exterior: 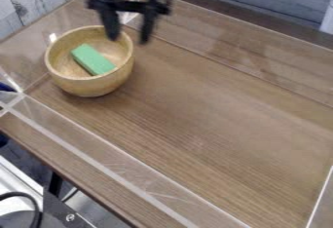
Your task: Remove the green block from inside the brown bowl and put it on the table
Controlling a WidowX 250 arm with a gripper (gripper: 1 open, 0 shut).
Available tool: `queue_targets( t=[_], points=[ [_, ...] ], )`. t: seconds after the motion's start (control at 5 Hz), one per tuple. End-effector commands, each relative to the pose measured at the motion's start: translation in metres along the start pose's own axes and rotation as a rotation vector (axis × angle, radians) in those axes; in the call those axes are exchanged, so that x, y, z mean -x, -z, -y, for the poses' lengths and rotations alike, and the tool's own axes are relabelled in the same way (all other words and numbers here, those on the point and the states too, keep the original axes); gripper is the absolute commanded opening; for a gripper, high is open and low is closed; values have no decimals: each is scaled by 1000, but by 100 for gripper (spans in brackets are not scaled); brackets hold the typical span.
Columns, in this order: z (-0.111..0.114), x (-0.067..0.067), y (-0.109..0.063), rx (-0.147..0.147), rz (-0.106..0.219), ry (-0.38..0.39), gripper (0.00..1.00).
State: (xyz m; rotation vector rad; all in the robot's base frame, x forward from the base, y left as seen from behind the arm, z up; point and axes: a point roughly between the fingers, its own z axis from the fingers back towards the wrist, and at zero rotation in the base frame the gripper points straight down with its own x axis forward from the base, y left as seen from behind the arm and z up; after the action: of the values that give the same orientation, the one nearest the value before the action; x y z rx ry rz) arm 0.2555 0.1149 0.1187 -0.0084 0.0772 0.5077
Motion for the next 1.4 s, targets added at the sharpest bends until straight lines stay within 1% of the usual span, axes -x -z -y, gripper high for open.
queue_targets(
  t=[0.0,0.2,0.6,1.0,1.2],
  points=[
    [-25,-23,-11,28,75,-136,100],
    [-42,-35,-1,34,82,-199,100],
    [-59,-47,8,26,-29,-354,100],
    [-57,-62,20,24,-3,-352,100],
    [-64,-71,27,18,13,-384,100]
  ],
)
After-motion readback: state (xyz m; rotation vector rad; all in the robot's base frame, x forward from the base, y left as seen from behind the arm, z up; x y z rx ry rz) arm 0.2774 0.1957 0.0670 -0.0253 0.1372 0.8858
